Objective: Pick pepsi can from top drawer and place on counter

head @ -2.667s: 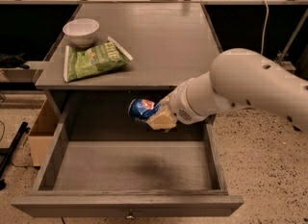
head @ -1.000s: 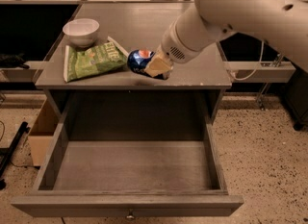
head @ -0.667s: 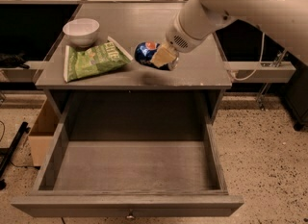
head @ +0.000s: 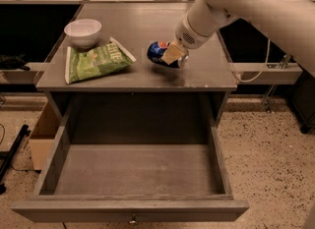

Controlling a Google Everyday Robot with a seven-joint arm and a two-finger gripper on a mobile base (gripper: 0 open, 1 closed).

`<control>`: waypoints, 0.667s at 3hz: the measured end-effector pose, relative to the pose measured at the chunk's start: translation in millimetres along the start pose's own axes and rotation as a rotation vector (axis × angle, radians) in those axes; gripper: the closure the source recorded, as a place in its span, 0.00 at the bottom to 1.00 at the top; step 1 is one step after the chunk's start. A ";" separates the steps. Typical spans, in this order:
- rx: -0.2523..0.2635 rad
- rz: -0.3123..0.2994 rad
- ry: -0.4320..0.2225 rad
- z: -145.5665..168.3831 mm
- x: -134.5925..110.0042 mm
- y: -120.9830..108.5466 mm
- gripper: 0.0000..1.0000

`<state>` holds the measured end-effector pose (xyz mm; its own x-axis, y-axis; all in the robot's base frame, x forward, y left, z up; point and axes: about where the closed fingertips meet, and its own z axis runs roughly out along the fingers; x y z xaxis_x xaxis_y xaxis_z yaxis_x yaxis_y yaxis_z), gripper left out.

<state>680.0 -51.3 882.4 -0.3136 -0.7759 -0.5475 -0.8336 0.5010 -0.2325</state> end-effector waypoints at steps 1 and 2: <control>0.000 0.000 0.000 0.0 0.0 0.0 1.00; 0.000 0.000 0.000 0.1 0.0 0.0 0.76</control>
Offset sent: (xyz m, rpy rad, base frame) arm 0.0000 0.0000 0.0000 0.0000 0.0000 0.0000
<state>680.0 -51.3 882.3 -0.3135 -0.7759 -0.5474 -0.8337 0.5009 -0.2325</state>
